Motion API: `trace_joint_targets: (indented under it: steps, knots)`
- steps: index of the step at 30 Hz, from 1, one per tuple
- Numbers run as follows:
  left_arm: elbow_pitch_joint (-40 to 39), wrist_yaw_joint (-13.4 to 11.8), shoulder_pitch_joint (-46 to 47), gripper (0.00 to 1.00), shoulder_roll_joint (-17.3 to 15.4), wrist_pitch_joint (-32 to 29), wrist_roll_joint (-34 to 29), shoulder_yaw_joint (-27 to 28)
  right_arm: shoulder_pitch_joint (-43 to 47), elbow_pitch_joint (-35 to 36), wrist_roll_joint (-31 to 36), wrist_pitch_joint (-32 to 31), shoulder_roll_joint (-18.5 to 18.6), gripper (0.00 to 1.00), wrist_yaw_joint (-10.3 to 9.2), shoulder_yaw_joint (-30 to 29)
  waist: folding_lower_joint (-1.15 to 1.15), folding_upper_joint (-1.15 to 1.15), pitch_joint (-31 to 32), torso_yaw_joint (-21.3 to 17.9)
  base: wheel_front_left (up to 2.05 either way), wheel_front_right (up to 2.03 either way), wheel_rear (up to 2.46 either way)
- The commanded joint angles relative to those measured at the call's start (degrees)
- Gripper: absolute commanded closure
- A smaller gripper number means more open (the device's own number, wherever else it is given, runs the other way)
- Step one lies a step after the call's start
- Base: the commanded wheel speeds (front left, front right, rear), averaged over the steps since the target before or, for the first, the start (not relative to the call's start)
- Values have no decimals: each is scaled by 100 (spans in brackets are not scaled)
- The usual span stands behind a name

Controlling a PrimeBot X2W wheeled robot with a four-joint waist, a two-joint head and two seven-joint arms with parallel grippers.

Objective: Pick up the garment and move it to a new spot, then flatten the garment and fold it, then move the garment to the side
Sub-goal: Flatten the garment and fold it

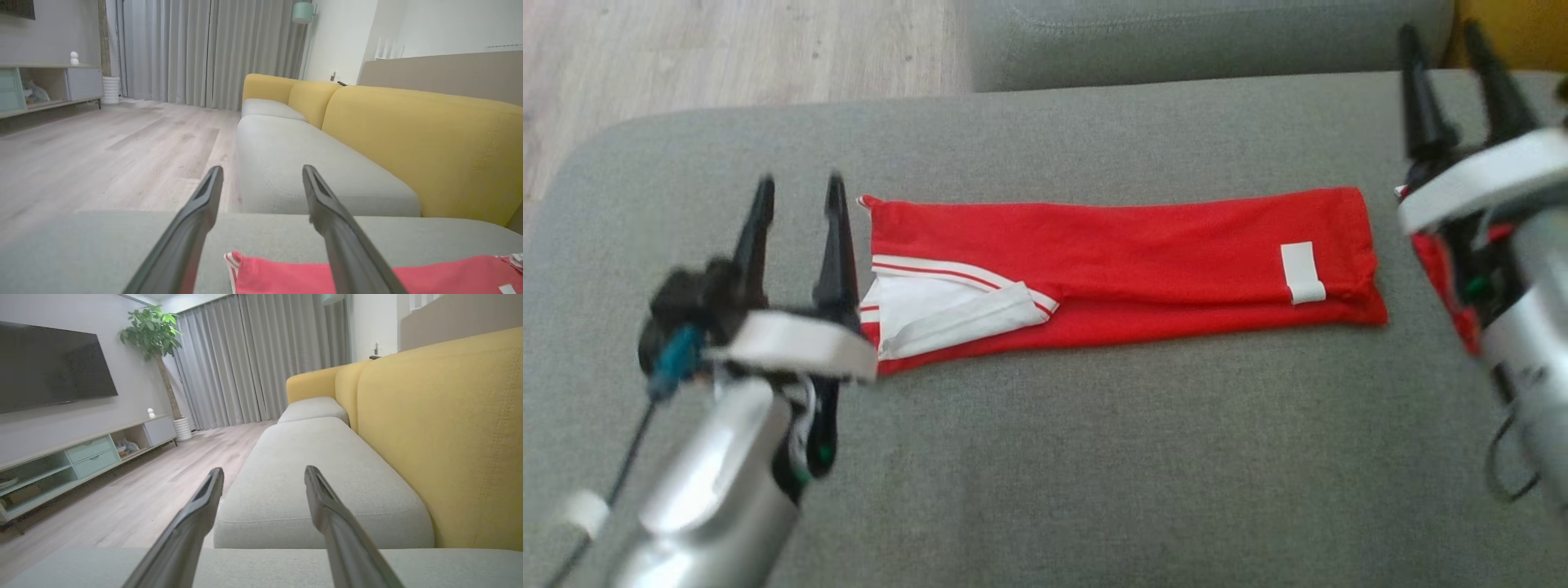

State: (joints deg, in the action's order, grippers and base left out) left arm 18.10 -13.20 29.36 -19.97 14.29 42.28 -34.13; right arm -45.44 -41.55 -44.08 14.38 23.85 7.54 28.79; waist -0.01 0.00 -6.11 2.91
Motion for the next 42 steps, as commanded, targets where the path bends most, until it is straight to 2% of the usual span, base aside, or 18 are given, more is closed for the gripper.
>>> trace_joint_targets:
  steps: [1,5,6,10,13,19,23,30,38,39,40,42]
  knots:
    - [-222,-72,-105,0,-14,65,-120,441,526,395,591,59,-325,0,-5,-497,1,0,49,16,0,0,0]
    - [-516,-23,-705,0,308,69,-575,915,1572,924,1531,61,-1169,0,-5,-1489,1,0,86,11,0,0,0]
    - [-516,-23,-705,0,308,69,-575,915,1572,924,1531,61,-1169,0,-5,-1489,1,0,86,11,0,0,0]
    - [-631,154,-1319,0,707,70,-966,1369,2472,1431,2695,61,-1773,0,-5,-2182,1,0,99,-15,0,0,0]
    - [-602,354,-1591,0,966,70,-1221,1579,2957,1755,3041,61,-2026,0,-5,-2588,1,0,59,-18,0,0,0]
    - [-522,719,-1555,0,1276,70,-1660,1906,3039,1995,3250,46,-2093,0,-5,-2774,1,0,-189,19,0,0,0]
    - [-461,934,-1373,0,1460,70,-1781,2025,2771,1700,3796,-319,-2095,0,-5,-3368,1,0,-440,123,0,0,0]
    - [-288,1181,-1103,0,1628,71,-1975,2096,2137,917,3988,-754,-2096,0,-5,-4182,1,0,-851,268,0,0,0]
    - [-132,1316,-991,0,1692,71,-2104,2158,1638,-405,4145,-988,-2096,0,-5,-4413,1,0,-1036,376,0,0,0]
    - [-114,1321,-977,0,1695,71,-2116,2166,1602,-543,4146,-977,-2096,34,-5,-4376,1,0,-1044,385,0,0,0]
    - [-98,1325,-962,0,1697,71,-2125,2177,1565,-652,4140,-940,-2096,97,-5,-4344,1,0,-1047,389,0,0,0]
    - [-77,1325,-937,0,1701,71,-2139,2215,1504,-817,4159,-817,-2096,100,-5,-4303,1,0,-1030,379,0,0,0]
